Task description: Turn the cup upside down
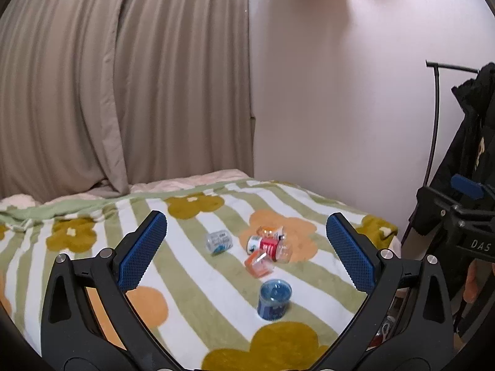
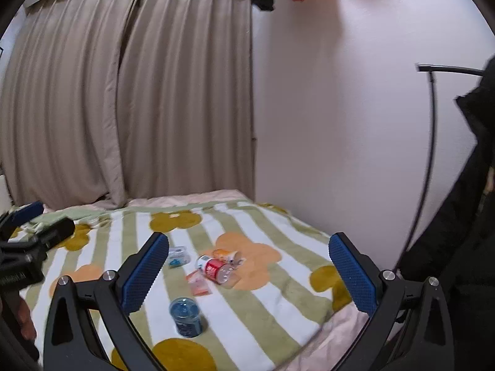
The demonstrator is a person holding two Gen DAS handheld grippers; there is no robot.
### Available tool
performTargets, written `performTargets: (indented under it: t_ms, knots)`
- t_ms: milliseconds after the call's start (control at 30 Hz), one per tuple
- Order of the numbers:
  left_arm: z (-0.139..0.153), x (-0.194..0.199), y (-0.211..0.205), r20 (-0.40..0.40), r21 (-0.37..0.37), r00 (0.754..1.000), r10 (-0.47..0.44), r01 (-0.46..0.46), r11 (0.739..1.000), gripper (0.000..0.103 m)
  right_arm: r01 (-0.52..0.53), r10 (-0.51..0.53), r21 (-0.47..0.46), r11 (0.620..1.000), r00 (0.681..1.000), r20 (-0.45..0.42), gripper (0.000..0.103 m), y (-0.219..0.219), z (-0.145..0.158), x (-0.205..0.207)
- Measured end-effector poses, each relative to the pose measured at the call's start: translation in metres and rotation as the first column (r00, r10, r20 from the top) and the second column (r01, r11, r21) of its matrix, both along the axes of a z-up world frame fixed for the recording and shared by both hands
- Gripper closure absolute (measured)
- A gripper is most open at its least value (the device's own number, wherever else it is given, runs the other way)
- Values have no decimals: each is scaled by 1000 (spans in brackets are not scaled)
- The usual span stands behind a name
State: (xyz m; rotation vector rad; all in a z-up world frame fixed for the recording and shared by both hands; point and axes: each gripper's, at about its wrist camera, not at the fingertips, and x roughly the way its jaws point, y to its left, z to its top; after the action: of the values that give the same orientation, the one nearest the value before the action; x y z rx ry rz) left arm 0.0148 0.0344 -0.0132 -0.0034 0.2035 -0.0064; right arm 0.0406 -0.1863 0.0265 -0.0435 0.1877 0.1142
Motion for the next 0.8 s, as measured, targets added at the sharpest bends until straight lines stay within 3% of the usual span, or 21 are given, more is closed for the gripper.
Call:
performTargets:
  t_ms: [167,800]
  knots:
    - [-10,-6,-1,-17,-19,1000,1,-2,1000,0,26,-26,-24,999,1000,11,0,-3,-8,-7]
    - [-1,-9,-2,-8,-6,1000,-7,6,1000,0,42,-42,-2,999,999,8,0,-8,-8,-9]
